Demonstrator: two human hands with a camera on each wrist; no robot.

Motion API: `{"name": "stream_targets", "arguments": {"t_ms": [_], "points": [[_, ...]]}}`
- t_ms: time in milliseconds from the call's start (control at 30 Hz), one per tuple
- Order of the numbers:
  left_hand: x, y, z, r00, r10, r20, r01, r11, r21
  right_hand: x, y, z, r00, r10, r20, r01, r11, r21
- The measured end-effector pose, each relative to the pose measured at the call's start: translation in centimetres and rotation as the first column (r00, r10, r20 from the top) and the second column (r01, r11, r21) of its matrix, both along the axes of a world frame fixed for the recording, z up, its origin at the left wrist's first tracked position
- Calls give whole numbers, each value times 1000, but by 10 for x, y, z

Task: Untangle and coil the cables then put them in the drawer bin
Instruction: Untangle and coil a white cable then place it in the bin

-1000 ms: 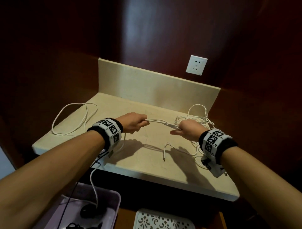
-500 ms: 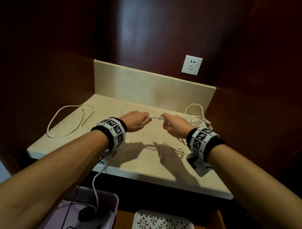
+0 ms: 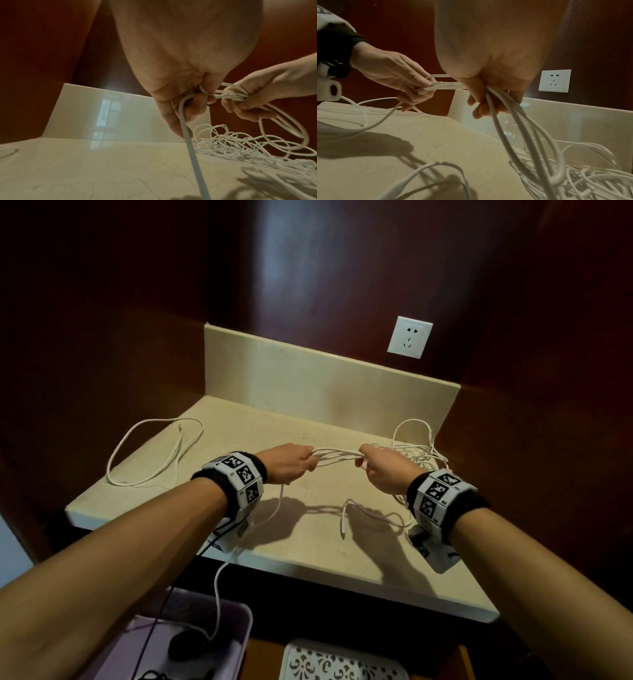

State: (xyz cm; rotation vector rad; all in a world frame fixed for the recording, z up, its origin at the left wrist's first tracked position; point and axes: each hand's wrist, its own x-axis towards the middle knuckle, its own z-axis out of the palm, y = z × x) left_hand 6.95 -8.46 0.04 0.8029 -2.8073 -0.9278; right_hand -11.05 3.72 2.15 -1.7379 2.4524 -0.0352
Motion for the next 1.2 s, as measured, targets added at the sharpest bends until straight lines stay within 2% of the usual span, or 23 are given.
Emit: {"name": "stream_targets", "arguments": {"t_ms": [267, 400, 467, 667, 767, 900, 1100, 1200], "points": [[-7, -1, 7, 999, -14, -38, 11, 997, -77, 21, -11, 3, 993, 117, -20, -117, 993, -5], [1, -8, 6, 996, 26, -88, -43, 982, -185, 15, -11, 7, 989, 122, -78, -123, 992, 1], [4, -13, 6, 991, 73, -113, -94, 978, -185, 12, -10, 8, 989, 119, -85, -120, 993, -6], [5, -14, 2, 963, 163, -215, -134, 981, 141, 10, -11, 4, 992, 92, -92, -95, 995, -29], [-1, -13, 2, 915, 268, -302, -182, 942, 284, 11, -12, 2, 995, 79, -66, -84, 994, -68], [-3, -7, 7, 849, 355, -391, -149, 871, 469, 18, -12, 0, 997, 67, -48, -72, 991, -111], [-3, 5, 14, 823, 359, -441, -33, 804, 593, 29, -15, -5, 992, 86, -93, -97, 989, -116], [-5, 6, 11, 815, 367, -449, -54, 819, 572, 34, -15, -6, 990, 88, -110, -100, 989, -112]]}}
